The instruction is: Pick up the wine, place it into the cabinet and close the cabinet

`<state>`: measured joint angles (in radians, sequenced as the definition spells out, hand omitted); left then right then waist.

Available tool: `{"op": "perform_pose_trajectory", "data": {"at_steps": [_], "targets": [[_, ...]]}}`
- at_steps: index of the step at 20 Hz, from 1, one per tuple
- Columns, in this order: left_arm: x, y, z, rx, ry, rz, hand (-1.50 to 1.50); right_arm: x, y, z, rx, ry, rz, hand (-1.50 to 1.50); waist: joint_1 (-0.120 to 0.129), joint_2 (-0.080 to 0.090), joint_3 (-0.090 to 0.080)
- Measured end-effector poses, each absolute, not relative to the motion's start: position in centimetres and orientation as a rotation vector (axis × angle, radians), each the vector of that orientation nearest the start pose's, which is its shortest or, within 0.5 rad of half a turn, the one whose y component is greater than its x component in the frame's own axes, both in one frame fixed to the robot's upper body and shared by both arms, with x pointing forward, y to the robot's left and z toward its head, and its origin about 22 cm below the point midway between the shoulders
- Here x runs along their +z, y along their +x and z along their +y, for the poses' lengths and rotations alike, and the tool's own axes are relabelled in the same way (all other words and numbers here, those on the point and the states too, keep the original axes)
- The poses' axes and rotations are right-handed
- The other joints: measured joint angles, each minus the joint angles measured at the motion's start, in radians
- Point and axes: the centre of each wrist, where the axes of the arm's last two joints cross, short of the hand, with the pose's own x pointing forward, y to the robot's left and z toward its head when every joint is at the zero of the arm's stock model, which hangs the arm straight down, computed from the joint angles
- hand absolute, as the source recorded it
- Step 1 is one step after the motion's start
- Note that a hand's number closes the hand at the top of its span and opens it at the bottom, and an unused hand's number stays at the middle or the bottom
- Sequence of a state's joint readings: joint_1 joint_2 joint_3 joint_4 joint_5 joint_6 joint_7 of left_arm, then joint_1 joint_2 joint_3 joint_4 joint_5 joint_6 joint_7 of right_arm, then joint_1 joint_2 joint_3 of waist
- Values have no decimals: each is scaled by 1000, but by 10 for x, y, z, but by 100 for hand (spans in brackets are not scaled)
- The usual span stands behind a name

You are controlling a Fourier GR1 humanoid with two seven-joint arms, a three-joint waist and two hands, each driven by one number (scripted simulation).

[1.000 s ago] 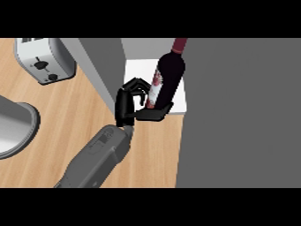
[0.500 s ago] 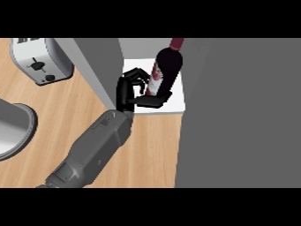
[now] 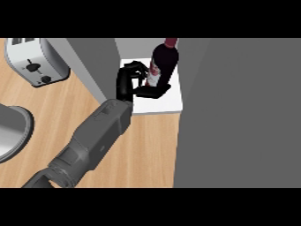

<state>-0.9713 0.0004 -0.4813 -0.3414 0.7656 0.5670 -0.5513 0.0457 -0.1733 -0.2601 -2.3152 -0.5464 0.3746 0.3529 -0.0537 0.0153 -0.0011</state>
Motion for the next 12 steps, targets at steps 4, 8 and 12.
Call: {"op": "perform_pose_trajectory", "data": {"at_steps": [4,8,12], "targets": [[-9,398,91,42,186,-1650,150,173,169,-285,285,344,-1987,-150,-10,3,0],[-24,392,101,41,205,-1641,150,172,172,-288,291,348,-1989,-150,-20,6,0],[-37,385,107,34,213,-1625,150,170,175,-286,300,355,-1993,-150,-30,10,-1]]}}
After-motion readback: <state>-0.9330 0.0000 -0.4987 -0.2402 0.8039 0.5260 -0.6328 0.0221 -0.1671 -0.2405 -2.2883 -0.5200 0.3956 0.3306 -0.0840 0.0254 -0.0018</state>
